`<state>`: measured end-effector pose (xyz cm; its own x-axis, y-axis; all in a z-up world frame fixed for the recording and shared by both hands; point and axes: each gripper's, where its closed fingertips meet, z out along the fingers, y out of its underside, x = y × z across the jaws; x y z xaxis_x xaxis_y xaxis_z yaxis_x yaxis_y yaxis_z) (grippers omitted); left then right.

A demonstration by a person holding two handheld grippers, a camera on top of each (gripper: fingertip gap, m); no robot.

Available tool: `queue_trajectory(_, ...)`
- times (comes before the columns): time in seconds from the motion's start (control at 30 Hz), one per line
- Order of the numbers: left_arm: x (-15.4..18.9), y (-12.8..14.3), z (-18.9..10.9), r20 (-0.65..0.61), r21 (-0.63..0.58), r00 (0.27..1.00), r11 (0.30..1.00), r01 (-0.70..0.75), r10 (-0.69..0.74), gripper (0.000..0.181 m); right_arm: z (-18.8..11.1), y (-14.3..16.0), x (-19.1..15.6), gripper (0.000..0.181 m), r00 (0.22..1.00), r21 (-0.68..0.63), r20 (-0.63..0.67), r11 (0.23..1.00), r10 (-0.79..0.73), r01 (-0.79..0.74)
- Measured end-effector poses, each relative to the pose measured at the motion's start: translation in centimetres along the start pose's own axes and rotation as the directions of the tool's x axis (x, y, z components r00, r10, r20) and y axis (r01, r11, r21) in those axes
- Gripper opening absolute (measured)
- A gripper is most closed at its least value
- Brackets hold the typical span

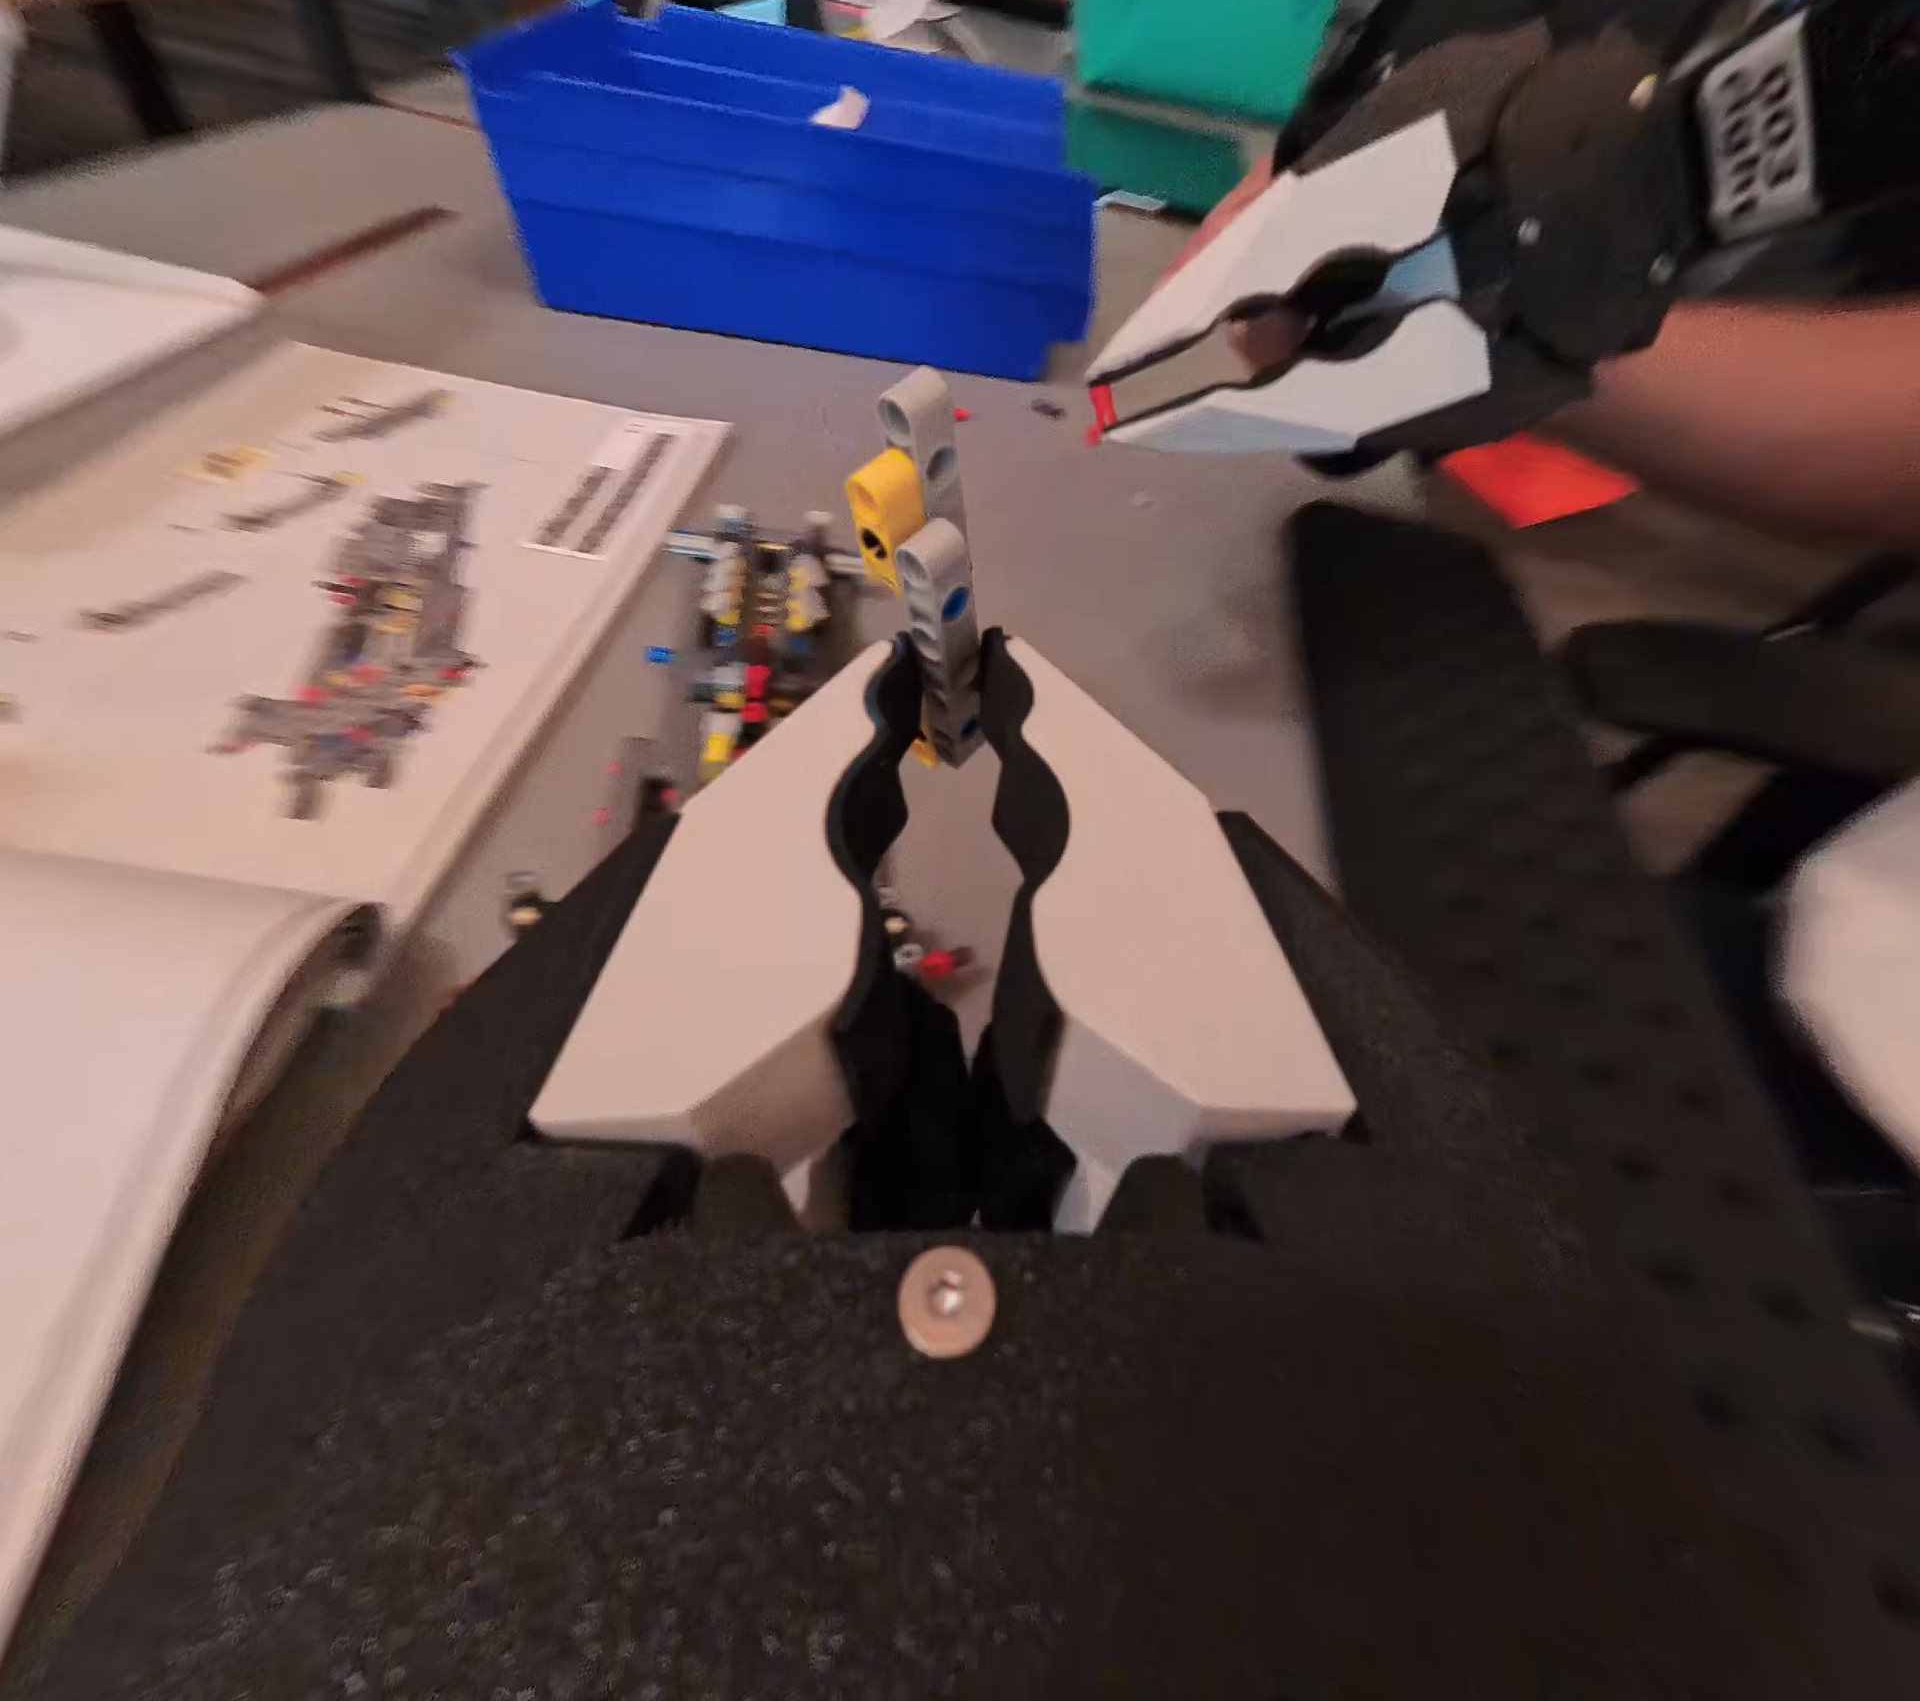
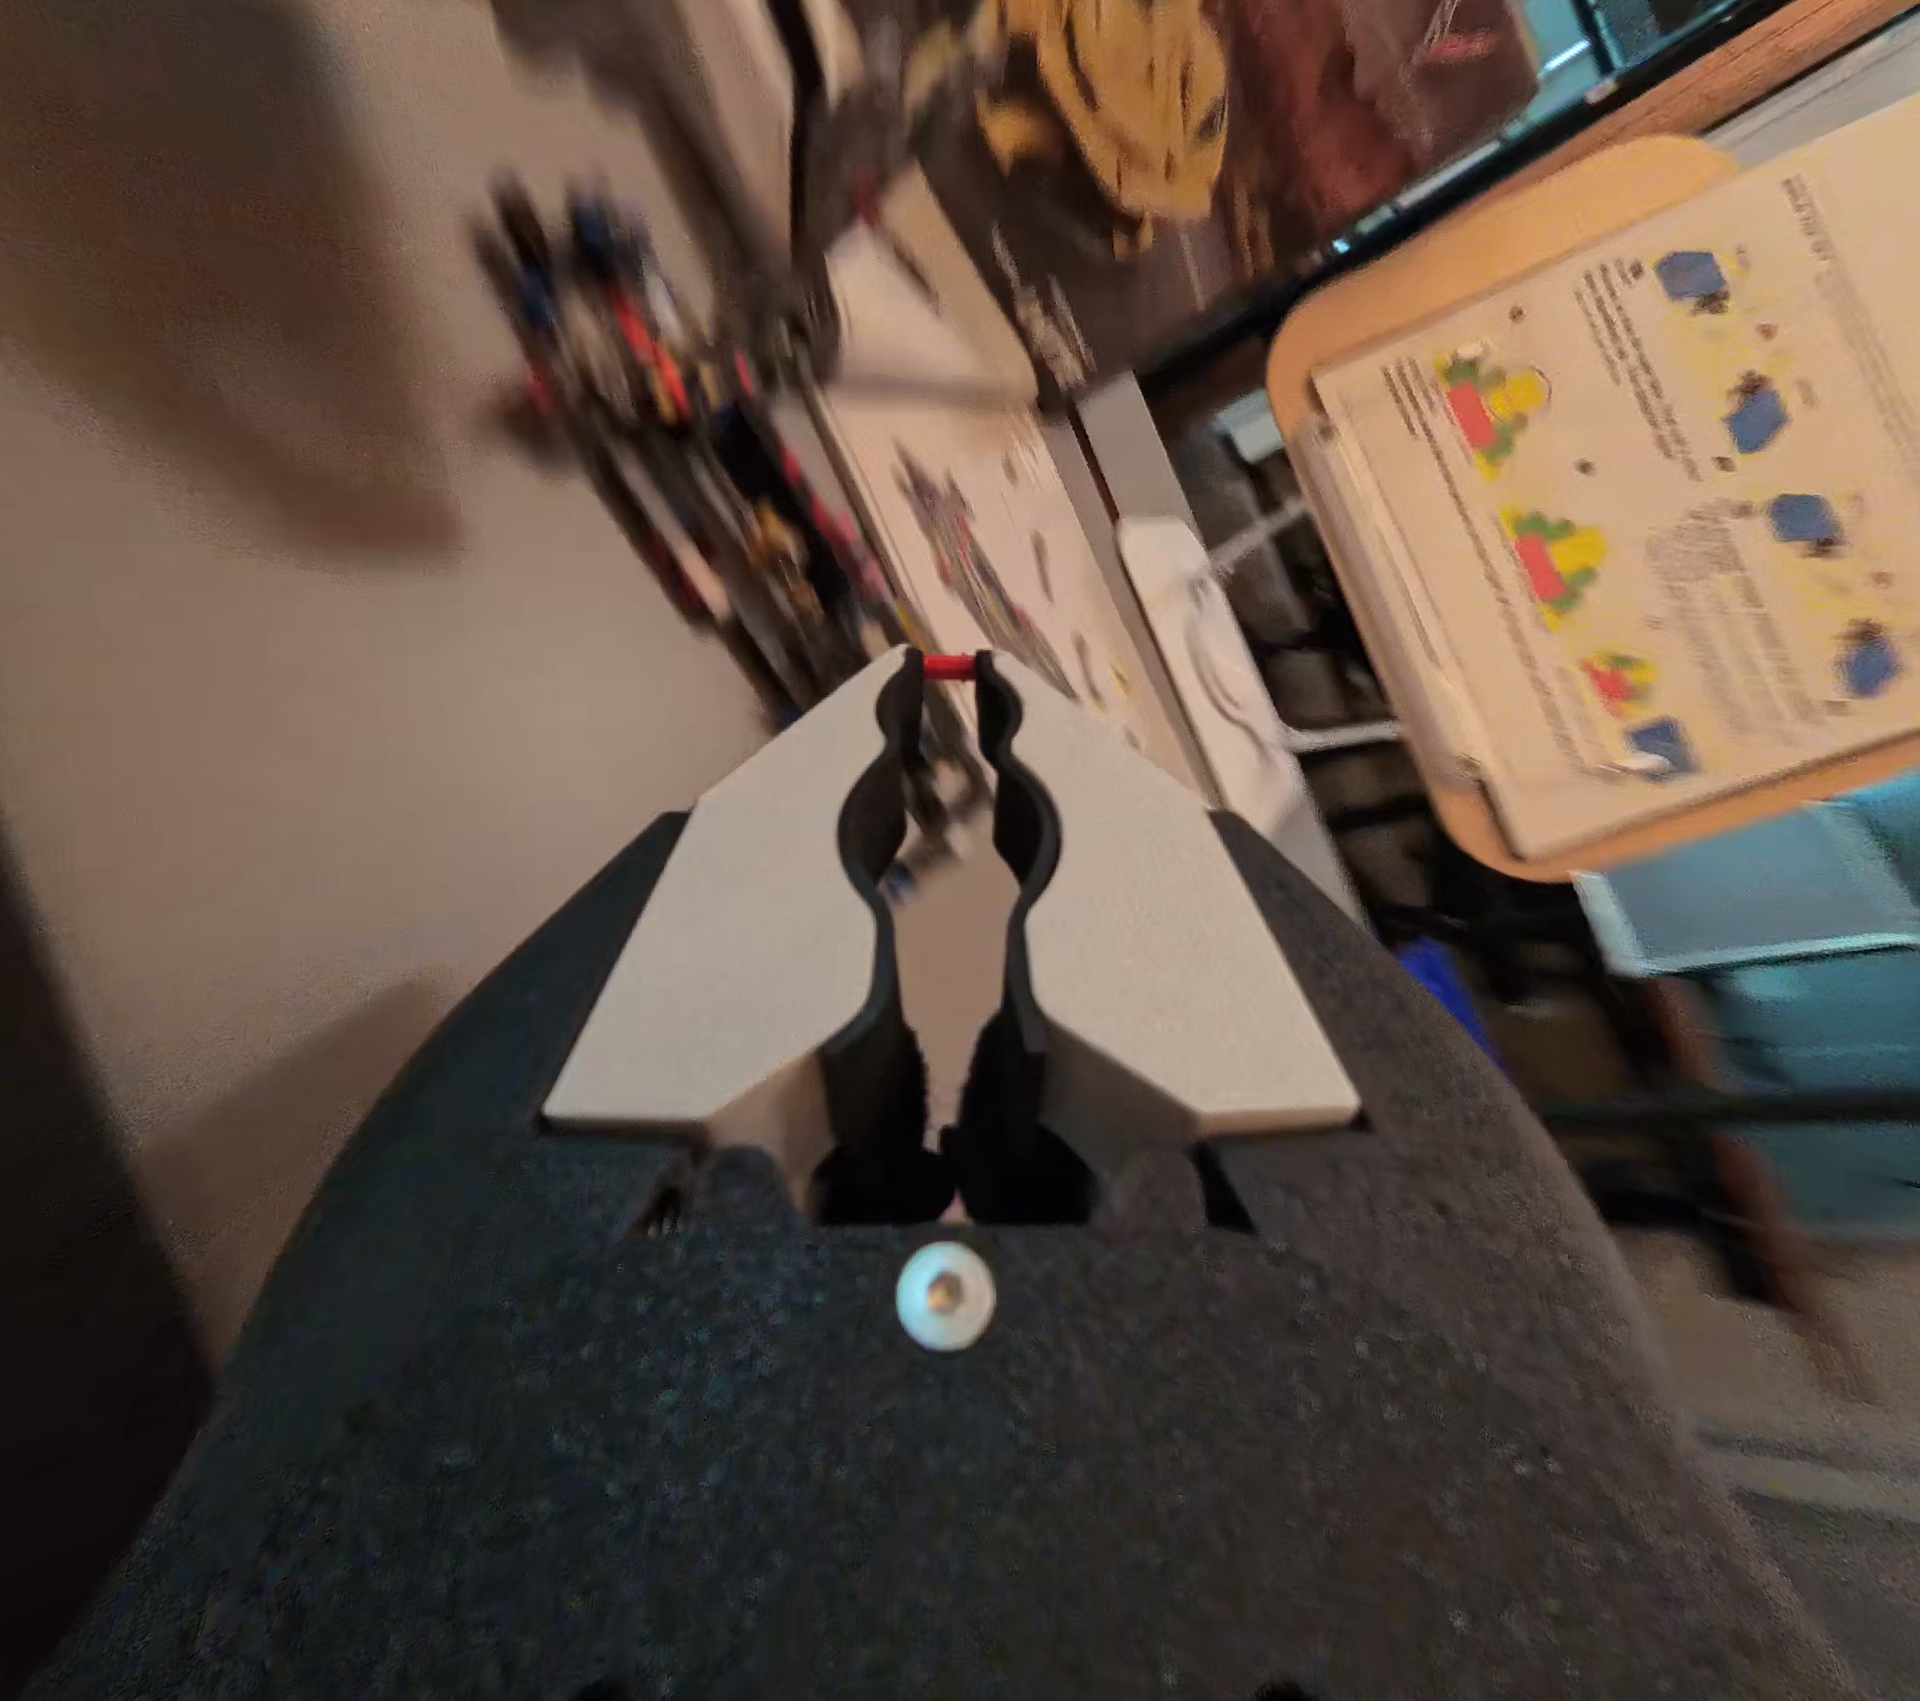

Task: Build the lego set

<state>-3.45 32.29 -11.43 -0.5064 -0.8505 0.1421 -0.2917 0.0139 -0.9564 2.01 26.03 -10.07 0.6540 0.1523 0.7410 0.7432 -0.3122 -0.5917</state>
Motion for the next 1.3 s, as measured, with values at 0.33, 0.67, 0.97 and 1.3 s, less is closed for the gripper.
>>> queue_trajectory(0.33,7.1,3.3,-0.6,-0.353,-0.318,0.779,0.849,0.421,-0.518,0.009,1.5,-4.9,-3.6,0.008,0.828,0.167,0.178,0.813,0.532,-0.559)
queue_trajectory(0.67,7.4,5.9,-0.8,-0.192,-0.354,0.848,0.841,0.409,-0.493,0.009,0.0,-4.9,-5.0,0.008,0.485,0.042,0.43,0.519,0.762,-0.854)
queue_trajectory(0.97,6.6,10.0,-2.4,0.082,-0.631,0.929,0.703,0.328,-0.36,0.015,-1.3,-5.7,-3.8,0.008,0.433,0.123,0.5,0.433,0.75,-0.893)
queue_trajectory(1.3,5.5,10.8,-2.5,0.144,-0.716,0.954,0.638,0.284,-0.263,0.021,-1.8,-5.9,-3.9,0.008,0.434,0.135,0.506,0.428,0.746,-0.893)
